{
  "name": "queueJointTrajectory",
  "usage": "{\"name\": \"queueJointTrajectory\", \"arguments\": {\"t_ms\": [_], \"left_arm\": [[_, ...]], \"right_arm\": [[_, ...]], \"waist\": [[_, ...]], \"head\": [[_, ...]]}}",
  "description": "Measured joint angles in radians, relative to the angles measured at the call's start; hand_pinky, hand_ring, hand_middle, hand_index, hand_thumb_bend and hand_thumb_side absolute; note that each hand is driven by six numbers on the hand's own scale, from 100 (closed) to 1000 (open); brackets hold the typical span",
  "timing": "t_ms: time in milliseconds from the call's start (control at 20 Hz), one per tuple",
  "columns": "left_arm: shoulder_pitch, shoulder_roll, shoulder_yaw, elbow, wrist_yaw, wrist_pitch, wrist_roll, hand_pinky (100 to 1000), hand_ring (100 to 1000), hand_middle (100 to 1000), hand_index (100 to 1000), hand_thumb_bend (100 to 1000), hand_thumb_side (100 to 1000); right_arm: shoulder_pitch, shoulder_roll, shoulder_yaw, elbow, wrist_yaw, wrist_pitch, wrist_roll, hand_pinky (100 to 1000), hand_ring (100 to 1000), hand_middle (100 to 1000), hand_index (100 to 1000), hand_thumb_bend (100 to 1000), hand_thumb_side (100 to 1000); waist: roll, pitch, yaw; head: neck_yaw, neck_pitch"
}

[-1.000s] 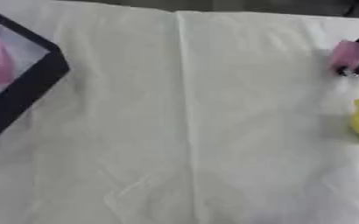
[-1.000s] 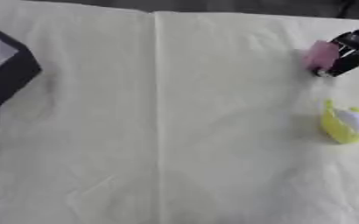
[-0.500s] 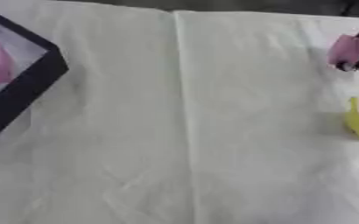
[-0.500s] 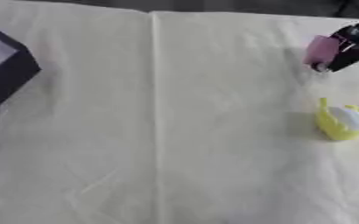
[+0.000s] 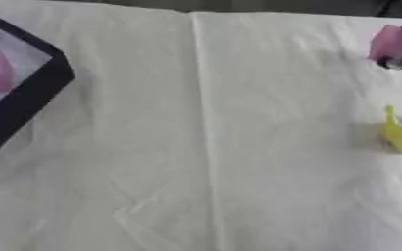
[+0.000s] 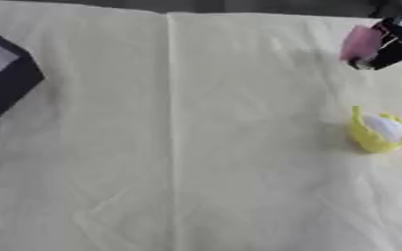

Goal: Pick up the objects with one hand, pass them to the other hand, and then place them into the box on the other side of the table.

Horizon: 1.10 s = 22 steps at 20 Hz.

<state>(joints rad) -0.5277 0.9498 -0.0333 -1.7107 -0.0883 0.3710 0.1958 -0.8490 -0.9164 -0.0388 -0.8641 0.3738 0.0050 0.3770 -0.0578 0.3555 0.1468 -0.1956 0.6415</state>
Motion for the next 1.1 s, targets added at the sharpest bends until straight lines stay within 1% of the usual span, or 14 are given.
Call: {"name": "queueJointTrajectory", "arguments": {"t_ms": [250,300,350,500,800,1100], "left_arm": [[0.002,0.000,0.000,0.005,0.003,0.000,0.000,717,699,683,741,369,453],[0.002,0.000,0.000,0.005,0.004,0.000,0.000,717,699,683,741,369,453],[0.003,0.000,0.000,0.005,0.006,0.000,0.000,717,699,683,741,369,453],[0.004,0.000,0.000,0.006,0.009,0.000,0.000,717,698,683,740,368,453],[0.003,0.000,-0.001,0.006,0.016,-0.001,-0.001,716,698,683,740,366,453],[0.003,0.000,-0.001,0.006,0.017,-0.001,-0.001,716,698,683,740,366,452]], "right_arm": [[0.042,-0.005,0.018,-0.079,-0.030,0.000,0.007,849,759,560,643,391,100],[0.053,-0.006,0.023,-0.098,-0.032,0.001,0.008,847,755,561,643,422,100],[0.063,-0.007,0.028,-0.118,-0.037,0.003,0.009,847,751,564,647,391,100],[0.093,-0.008,0.037,-0.183,-0.073,0.010,0.009,854,741,575,657,391,100],[0.142,-0.008,0.060,-0.305,-0.172,0.042,-0.006,849,728,579,662,396,100],[0.195,0.004,0.069,-0.426,-0.228,0.100,-0.045,837,712,577,660,397,100]], "waist": [[0.008,-0.014,-0.011],[0.009,-0.017,-0.014],[0.009,-0.021,-0.017],[0.010,-0.027,-0.024],[0.010,-0.035,-0.027],[0.009,-0.046,-0.027]], "head": [[-0.001,0.007],[-0.001,0.008],[-0.001,0.008],[0.001,0.010],[0.007,0.017],[0.019,0.025]]}}
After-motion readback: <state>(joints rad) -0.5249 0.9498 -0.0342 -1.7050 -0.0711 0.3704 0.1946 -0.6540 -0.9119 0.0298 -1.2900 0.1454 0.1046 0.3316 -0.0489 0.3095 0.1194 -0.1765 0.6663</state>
